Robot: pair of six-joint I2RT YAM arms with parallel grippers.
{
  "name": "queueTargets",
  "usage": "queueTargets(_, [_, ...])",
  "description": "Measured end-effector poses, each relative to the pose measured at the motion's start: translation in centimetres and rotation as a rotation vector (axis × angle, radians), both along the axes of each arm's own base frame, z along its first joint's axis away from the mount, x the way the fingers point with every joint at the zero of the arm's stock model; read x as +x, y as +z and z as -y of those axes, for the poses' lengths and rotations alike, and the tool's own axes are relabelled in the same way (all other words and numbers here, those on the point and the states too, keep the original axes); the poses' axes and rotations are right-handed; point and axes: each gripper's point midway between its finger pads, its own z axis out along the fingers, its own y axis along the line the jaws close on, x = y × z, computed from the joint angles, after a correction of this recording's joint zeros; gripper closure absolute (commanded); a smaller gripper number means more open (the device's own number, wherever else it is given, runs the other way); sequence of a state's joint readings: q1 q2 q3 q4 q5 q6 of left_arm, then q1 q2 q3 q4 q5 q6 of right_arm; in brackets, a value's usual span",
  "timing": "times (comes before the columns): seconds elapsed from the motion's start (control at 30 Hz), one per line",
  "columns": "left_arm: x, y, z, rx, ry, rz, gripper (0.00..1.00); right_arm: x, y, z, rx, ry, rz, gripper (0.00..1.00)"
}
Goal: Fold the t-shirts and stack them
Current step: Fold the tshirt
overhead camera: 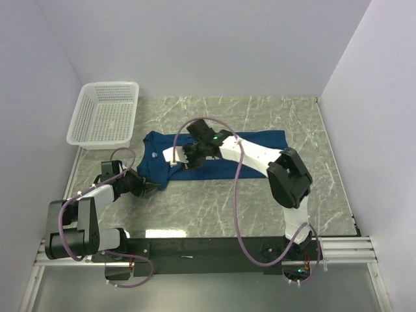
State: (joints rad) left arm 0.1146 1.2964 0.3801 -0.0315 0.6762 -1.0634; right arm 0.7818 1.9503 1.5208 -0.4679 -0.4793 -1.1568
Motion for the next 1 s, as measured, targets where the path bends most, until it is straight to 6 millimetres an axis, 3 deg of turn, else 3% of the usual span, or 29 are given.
queueTargets(0.17, [0.4,0.3,0.0,-0.003,0.000,0.020,1.00,0.6,1.0,-4.7,0.022,0.099,0.114,0.44])
queueTargets(0.3, [0.5,0.4,0.1,-0.007,-0.001,0.026,1.00,1.3,1.2,-7.0,0.022,0.139,0.190,0.44])
queueTargets(0.47, [0.5,0.4,0.1,-0.008,-0.002,0.027,1.00,2.5,-0.7,-8.1,-0.007,0.150,0.235,0.45])
queueTargets(0.67, [0.5,0.4,0.1,-0.013,-0.004,0.028,1.00,3.3,-3.2,-7.7,-0.070,0.161,0.265,0.45])
queueTargets(1.0, [0.5,0.5,0.1,-0.015,-0.002,0.028,0.99,4.4,-2.9,-8.9,-0.056,0.162,0.306,0.46])
